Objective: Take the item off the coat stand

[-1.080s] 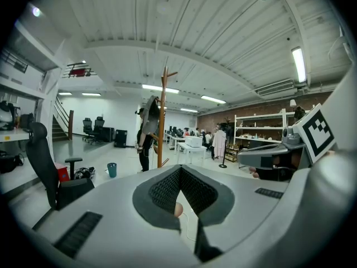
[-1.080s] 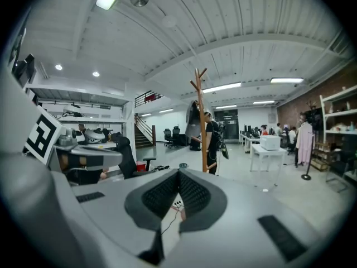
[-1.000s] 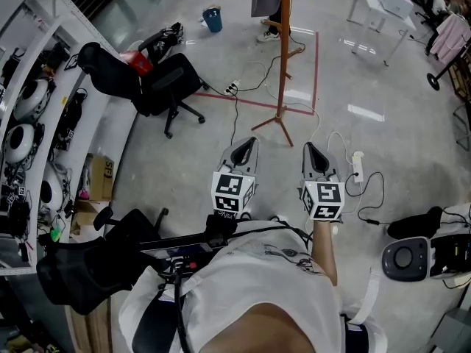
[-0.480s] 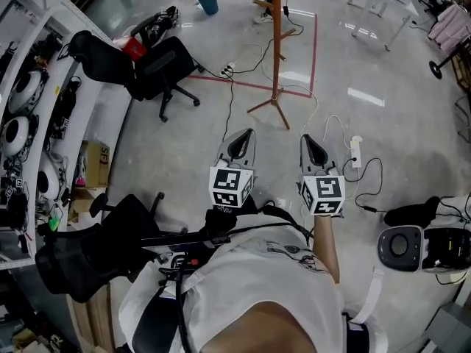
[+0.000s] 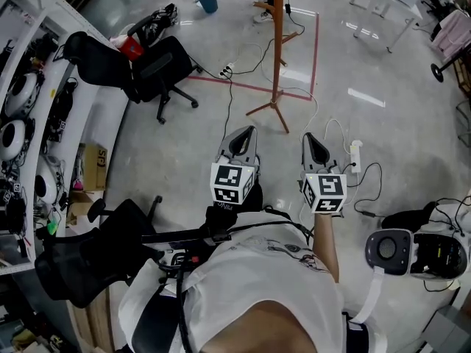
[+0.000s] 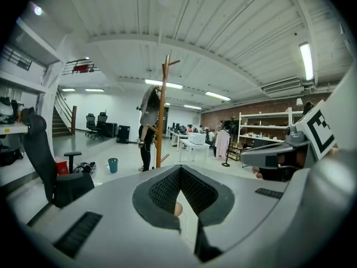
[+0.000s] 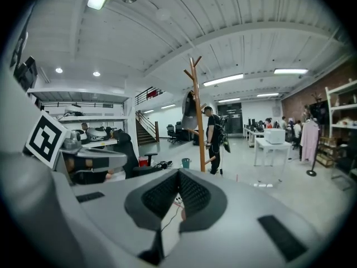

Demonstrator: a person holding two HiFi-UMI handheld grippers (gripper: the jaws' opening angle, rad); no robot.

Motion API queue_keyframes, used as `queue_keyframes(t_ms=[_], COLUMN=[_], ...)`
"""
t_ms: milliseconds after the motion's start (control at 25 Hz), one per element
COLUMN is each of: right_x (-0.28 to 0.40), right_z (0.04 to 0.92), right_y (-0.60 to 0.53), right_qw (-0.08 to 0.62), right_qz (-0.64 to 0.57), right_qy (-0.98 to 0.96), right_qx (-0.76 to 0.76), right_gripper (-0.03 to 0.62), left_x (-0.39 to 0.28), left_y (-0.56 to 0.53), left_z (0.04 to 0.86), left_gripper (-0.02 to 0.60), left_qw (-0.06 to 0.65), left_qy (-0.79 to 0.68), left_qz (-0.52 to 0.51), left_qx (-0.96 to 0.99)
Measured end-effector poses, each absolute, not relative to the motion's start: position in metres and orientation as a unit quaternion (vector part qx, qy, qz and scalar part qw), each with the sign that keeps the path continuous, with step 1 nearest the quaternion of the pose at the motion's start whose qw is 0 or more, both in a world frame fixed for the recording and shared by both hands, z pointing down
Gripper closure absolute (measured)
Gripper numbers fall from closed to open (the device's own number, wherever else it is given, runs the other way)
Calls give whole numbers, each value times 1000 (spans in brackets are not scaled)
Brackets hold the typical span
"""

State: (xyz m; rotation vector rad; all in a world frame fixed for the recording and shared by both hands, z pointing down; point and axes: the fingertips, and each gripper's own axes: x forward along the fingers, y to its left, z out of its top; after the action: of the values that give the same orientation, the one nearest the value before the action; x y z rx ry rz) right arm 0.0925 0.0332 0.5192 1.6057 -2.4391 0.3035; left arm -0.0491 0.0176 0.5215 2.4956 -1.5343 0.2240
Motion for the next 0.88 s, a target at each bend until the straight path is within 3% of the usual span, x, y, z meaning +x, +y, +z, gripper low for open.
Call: queue_keyframes(t_ms=[880], right_x=[55], right_z=[493], right_y=[-184], right_qw=[91], right_qz=[103], right_qy=[-805], right_qx=[577], right_gripper=[589], left_x=[-86], left_y=[-213], left_z=[497], left_gripper=[577], left_qw=[97], left_qy=[-490], left_qz=[78], left_qx=[863])
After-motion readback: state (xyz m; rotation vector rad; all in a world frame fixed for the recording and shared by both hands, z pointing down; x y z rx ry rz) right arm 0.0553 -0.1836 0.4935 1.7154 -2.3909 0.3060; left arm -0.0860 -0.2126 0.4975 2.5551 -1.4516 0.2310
